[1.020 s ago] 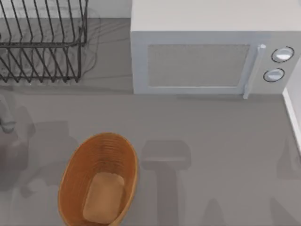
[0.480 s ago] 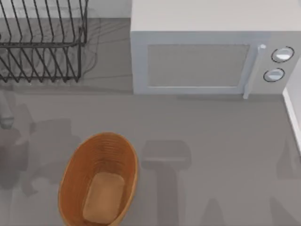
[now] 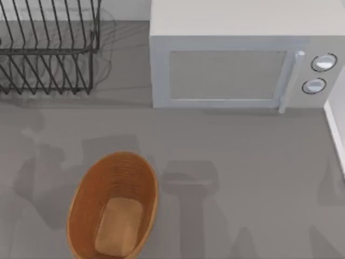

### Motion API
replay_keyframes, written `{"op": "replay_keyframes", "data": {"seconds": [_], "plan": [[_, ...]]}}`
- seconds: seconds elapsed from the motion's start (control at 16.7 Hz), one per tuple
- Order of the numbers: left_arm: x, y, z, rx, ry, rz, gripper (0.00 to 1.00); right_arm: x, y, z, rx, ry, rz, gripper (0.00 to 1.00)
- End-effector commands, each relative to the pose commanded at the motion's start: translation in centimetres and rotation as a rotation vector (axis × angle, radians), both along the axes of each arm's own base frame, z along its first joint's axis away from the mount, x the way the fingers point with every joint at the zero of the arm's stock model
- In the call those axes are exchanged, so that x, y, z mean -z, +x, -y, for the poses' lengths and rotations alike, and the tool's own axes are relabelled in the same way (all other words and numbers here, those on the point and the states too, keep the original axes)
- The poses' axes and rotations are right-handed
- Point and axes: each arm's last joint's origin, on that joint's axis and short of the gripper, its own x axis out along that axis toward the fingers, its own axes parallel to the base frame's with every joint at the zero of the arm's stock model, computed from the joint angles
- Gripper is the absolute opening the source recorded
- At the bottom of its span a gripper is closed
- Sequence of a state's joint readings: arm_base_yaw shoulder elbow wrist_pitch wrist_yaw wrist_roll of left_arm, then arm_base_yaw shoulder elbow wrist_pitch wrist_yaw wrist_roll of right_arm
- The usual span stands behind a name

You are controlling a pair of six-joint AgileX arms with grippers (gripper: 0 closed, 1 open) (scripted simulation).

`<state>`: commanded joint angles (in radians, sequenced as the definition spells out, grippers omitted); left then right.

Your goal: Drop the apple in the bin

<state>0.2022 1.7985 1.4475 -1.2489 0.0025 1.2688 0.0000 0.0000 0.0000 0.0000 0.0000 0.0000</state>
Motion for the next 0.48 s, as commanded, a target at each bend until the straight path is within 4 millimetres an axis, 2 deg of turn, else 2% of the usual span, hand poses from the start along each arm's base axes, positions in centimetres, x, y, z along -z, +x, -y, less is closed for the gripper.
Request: {"op": "replay_keyframes", "data": {"seconds": [0.18, 0.48], "plan": [[-3.0, -0.5, 0.2, -0.004, 0.005, 0.026, 0.00, 0.0, 0.0, 0.0, 0.000, 0.000, 0.000, 1.00], [-3.2, -0.6, 0.1, -0.005, 0.006, 0.026, 0.00, 0.0, 0.0, 0.0, 0.000, 0.000, 0.000, 1.00]]}}
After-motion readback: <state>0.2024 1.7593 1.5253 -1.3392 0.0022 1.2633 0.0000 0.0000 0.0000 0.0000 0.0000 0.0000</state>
